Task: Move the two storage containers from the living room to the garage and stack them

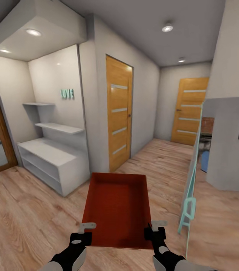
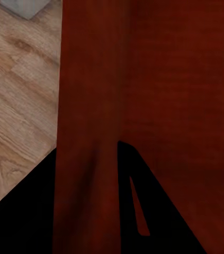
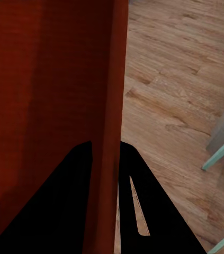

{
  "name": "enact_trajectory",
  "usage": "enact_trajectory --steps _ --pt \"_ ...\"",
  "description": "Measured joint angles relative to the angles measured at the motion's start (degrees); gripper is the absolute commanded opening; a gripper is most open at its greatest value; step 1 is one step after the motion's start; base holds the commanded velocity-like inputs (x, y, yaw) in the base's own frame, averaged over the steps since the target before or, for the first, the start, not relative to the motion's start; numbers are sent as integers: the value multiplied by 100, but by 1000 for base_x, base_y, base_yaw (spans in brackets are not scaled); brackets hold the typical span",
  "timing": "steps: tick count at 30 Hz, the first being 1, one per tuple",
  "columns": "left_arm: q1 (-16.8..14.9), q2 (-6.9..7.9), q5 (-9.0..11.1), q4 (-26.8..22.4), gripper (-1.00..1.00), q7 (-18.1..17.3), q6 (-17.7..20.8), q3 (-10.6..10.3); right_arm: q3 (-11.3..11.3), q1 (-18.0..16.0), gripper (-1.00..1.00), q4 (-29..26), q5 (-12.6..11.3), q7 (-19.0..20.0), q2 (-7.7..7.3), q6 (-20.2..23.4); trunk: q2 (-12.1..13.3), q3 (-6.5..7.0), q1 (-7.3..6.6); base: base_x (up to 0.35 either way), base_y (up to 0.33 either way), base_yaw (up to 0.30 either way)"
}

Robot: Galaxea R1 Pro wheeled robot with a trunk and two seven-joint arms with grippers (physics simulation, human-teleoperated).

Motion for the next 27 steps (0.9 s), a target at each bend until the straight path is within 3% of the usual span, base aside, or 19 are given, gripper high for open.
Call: enact_trajectory --steps 27 --pt "0 0 5 11 -100 1 8 4 -1 1 -100 -2 7 2 0 23 0 0 0 321 139 -33"
